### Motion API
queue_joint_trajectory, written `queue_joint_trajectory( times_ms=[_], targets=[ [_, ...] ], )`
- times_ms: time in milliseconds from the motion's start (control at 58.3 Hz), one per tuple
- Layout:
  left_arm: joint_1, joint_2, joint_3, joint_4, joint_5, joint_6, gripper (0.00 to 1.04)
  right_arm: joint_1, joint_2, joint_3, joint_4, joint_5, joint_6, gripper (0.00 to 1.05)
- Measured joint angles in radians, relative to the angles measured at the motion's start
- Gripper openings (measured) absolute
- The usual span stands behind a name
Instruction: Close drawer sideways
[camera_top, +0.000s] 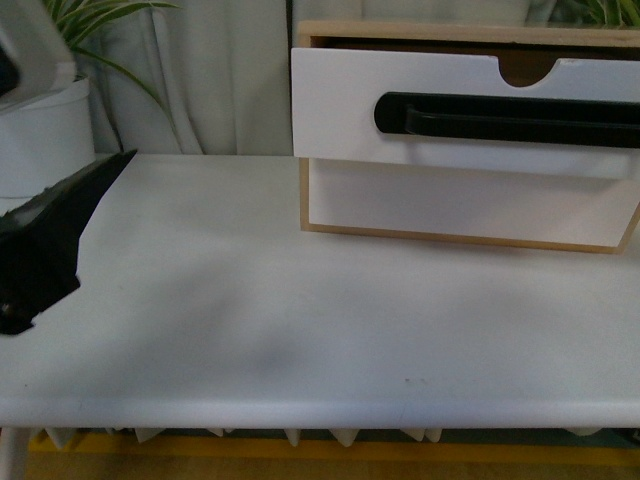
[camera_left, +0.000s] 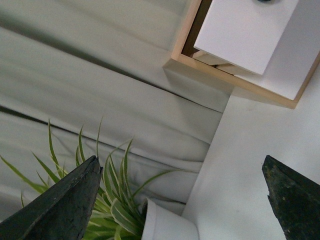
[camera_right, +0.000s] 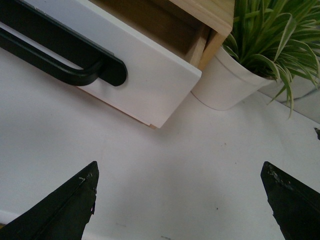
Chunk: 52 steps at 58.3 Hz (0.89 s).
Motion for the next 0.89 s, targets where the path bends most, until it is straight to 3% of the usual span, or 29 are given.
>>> queue_joint_trajectory(
  times_ms=[171,377,891],
  targets=[
    [0.023,0.067,0.133,-0.154,0.087,0.078,0.98,-0.014,0.107,0.148,-0.134,-0.068,-0.019,0.95],
    [0.011,0.098,0.23,-0.329,0.053,0.125,0.98,-0.017,0.194,0.253,-0.191,-0.07,-0.064,0.95],
    [-0.212,0.16,0.43,-0.425,-0.082,0.017,0.98,-0.005,0.277,0.311,-0.176,-0.006,-0.114,0.95]
  ],
)
